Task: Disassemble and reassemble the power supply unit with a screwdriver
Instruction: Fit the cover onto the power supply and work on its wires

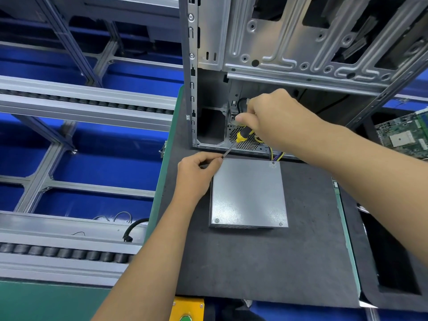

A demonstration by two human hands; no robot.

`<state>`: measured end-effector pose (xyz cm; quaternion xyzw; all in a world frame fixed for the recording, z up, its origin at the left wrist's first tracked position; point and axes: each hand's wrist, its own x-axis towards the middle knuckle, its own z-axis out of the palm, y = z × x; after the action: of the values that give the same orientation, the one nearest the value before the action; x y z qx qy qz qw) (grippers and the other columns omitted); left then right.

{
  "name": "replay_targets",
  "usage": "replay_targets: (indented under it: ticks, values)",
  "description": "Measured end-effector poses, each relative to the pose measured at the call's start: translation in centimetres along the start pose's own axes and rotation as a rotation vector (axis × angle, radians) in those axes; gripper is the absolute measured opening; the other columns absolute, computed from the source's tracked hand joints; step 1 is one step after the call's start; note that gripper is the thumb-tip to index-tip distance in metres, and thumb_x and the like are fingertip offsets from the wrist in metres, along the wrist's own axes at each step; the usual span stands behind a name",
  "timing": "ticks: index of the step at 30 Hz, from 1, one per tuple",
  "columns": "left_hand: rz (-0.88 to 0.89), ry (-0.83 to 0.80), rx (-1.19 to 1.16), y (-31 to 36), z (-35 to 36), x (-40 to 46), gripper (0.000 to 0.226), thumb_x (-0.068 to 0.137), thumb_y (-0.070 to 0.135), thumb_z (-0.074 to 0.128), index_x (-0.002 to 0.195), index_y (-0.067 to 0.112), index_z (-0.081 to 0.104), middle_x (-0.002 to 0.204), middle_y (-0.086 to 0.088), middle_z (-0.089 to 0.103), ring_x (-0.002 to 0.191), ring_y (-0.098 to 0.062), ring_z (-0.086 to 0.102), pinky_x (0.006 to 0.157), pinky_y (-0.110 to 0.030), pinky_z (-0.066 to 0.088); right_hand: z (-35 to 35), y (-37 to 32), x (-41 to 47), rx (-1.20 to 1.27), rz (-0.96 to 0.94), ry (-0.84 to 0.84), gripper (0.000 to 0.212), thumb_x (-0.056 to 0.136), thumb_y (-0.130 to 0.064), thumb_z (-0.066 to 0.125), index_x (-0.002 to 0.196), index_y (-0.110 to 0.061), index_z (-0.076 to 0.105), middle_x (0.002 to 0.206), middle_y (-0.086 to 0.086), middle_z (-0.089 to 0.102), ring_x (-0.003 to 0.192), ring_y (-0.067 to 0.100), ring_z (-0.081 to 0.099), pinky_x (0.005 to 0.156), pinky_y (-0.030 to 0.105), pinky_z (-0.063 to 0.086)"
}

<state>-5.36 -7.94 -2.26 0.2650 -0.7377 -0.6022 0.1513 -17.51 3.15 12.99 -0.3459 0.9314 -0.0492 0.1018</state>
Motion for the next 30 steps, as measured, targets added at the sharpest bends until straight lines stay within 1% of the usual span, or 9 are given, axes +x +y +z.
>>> replay_targets:
  ticks: [5, 9, 12, 16, 20, 22, 25, 27, 30]
  values:
    - [-0.001, -0.008, -0.002, 0.0, -0.1, 0.0, 0.012, 0.090, 0.015, 0.072, 0.096, 0.022, 0.079, 0.088, 0.012, 0.075, 0.086, -0.003, 0.068, 0.079, -0.016, 0.053, -0.1, -0.2, -0.1, -0.035, -0.011, -0.013, 0.047, 0.102, -0.048, 0.044, 0.092, -0.005, 0.061, 0.074, 0.008, 0.043, 0.084, 0.039, 0.055, 0.060, 0.034, 0.034]
    - [-0.006, -0.013, 0.000, -0.1, -0.1, 0.0, 0.012, 0.091, 0.016, 0.072, 0.094, 0.024, 0.078, 0.088, 0.010, 0.075, 0.087, -0.008, 0.068, 0.081, -0.022, 0.055, -0.6, -0.5, -0.5, -0.029, -0.067, -0.101, 0.032, 0.099, -0.046, 0.051, 0.093, -0.015, 0.055, 0.085, 0.006, 0.047, 0.088, 0.036, 0.057, 0.072, 0.040, 0.048]
    - [0.001, -0.025, 0.004, -0.1, -0.1, 0.1, 0.016, 0.091, 0.016, 0.071, 0.090, 0.031, 0.076, 0.087, 0.009, 0.075, 0.087, -0.011, 0.067, 0.081, -0.025, 0.056, -0.7, -0.6, -0.5, -0.031, -0.129, -0.141, 0.011, 0.093, -0.029, 0.058, 0.095, -0.021, 0.050, 0.102, 0.002, 0.042, 0.095, 0.028, 0.055, 0.086, 0.043, 0.050]
    - [0.017, -0.033, 0.004, -0.1, -0.1, 0.1, 0.021, 0.091, 0.014, 0.071, 0.086, 0.035, 0.073, 0.087, 0.007, 0.074, 0.087, -0.013, 0.067, 0.084, -0.029, 0.057, -1.2, -0.6, -0.4, 0.011, -0.153, -0.150, 0.010, 0.091, -0.025, 0.065, 0.095, -0.024, 0.057, 0.098, -0.003, 0.049, 0.092, 0.019, 0.053, 0.075, 0.034, 0.047]
    - [0.032, -0.038, 0.023, -0.2, -0.2, 0.1, 0.023, 0.090, 0.015, 0.071, 0.085, 0.038, 0.072, 0.086, 0.008, 0.074, 0.085, -0.013, 0.067, 0.083, -0.029, 0.057, -1.4, -0.8, 0.0, -0.003, -0.153, -0.135, 0.014, 0.088, -0.033, 0.072, 0.092, -0.022, 0.065, 0.091, 0.001, 0.056, 0.089, 0.026, 0.059, 0.064, 0.032, 0.046]
    - [0.029, -0.038, 0.023, -0.3, -0.2, 0.2, 0.021, 0.090, 0.016, 0.072, 0.086, 0.036, 0.073, 0.086, 0.009, 0.074, 0.085, -0.013, 0.067, 0.082, -0.029, 0.057, -1.4, -1.4, 0.0, -0.030, -0.154, -0.115, 0.019, 0.089, -0.039, 0.070, 0.091, -0.021, 0.064, 0.084, 0.001, 0.050, 0.083, 0.028, 0.055, 0.058, 0.029, 0.037]
    - [0.009, -0.035, -0.027, -0.3, 0.0, 0.0, 0.018, 0.090, 0.016, 0.072, 0.095, 0.034, 0.074, 0.089, 0.011, 0.074, 0.087, -0.009, 0.068, 0.083, -0.023, 0.056, -1.4, -2.7, -0.5, -0.102, -0.190, -0.095, 0.029, 0.094, -0.048, 0.060, 0.096, -0.021, 0.049, 0.077, 0.000, 0.037, 0.077, 0.029, 0.045, 0.060, 0.033, 0.034]
    - [0.005, -0.042, -0.081, -0.4, -0.1, -0.2, 0.021, 0.090, 0.015, 0.072, 0.104, 0.031, 0.074, 0.092, 0.011, 0.075, 0.089, -0.005, 0.068, 0.083, -0.016, 0.053, -1.6, -3.2, -0.6, -0.091, -0.221, -0.136, 0.030, 0.094, -0.042, 0.060, 0.102, -0.020, 0.040, 0.090, 0.004, 0.045, 0.079, 0.029, 0.049, 0.064, 0.036, 0.041]
    - [-0.028, -0.082, -0.120, -0.7, -0.4, -0.3, 0.024, 0.089, 0.014, 0.073, 0.109, 0.027, 0.075, 0.095, 0.010, 0.075, 0.093, -0.001, 0.069, 0.081, -0.013, 0.051, -1.8, -3.5, -0.5, -0.137, -0.273, -0.197, 0.013, 0.095, -0.023, 0.057, 0.100, -0.020, 0.046, 0.108, 0.005, 0.047, 0.085, 0.023, 0.051, 0.069, 0.035, 0.043]
